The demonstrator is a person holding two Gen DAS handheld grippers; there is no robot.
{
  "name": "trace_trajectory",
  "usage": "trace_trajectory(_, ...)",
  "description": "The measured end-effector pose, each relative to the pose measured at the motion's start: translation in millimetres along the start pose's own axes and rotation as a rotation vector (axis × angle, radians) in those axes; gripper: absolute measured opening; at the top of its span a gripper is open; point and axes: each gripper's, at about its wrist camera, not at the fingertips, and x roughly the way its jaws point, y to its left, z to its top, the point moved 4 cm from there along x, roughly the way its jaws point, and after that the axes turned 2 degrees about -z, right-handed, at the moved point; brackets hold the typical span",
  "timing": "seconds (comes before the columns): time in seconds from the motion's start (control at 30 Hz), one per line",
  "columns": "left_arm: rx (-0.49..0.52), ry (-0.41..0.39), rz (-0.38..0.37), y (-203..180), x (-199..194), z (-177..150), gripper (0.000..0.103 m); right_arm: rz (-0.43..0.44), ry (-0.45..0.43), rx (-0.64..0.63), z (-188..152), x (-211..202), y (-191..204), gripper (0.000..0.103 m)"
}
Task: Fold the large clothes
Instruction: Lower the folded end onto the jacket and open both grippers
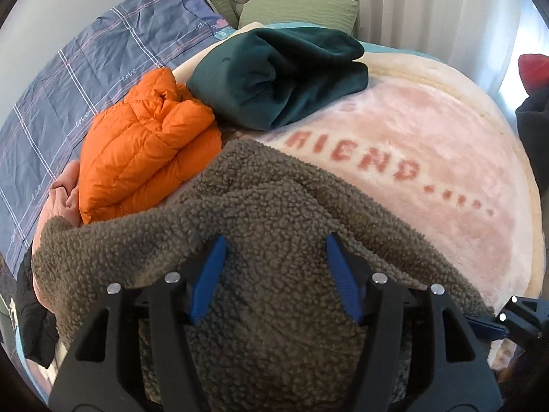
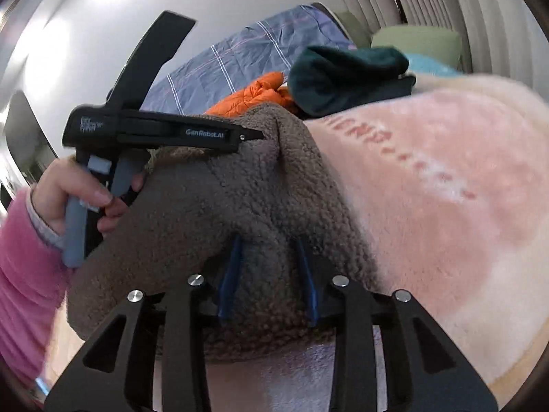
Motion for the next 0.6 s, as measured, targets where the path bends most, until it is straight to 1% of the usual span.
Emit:
trace_trajectory(0.03,0.006,-0.002,0.004,-1.5,-0.6,0.6,0.062,0.007,0.012,0.011,-1.5,-0.1,-1.2,0.033)
trace_trajectory(0.1,0.016,-0.011,0.013,-4.1,-1.4,0.0,0.061,-0.005,0.01,-0.024,-3.5,-1.1,2.6,0.033)
trace_trajectory(0.27,0.019,-0.037,0.017,-4.8,-5.8,-2.2,0.055,0.0,0.015,-0.022,-4.6,-3.1,5.9,0.033)
trace_trajectory(0.4,0.022,-0.051,0.032,-5.5,-10.8,-2.3,0.054,0.0,0.024,-0.034,2.1,1.5,2.7,0.033)
trace_trajectory(0.47,0.012,-0.065,0.016,-2.5,-18.7,-1.7,0.049,0.002,0.03,-0.042,4.7,2.9,3.3,0.034)
trace_trajectory(0.53,-0.024,-0.093,-0.008,6.2,-33.5,-0.2,0.035,-0.007,0.035,-0.057,6.4,4.1,4.1,0.035)
trace_trajectory(0.6,-0.082,-0.126,0.003,22.3,-52.4,1.4,0.031,-0.028,0.031,-0.069,7.8,4.8,5.3,0.037)
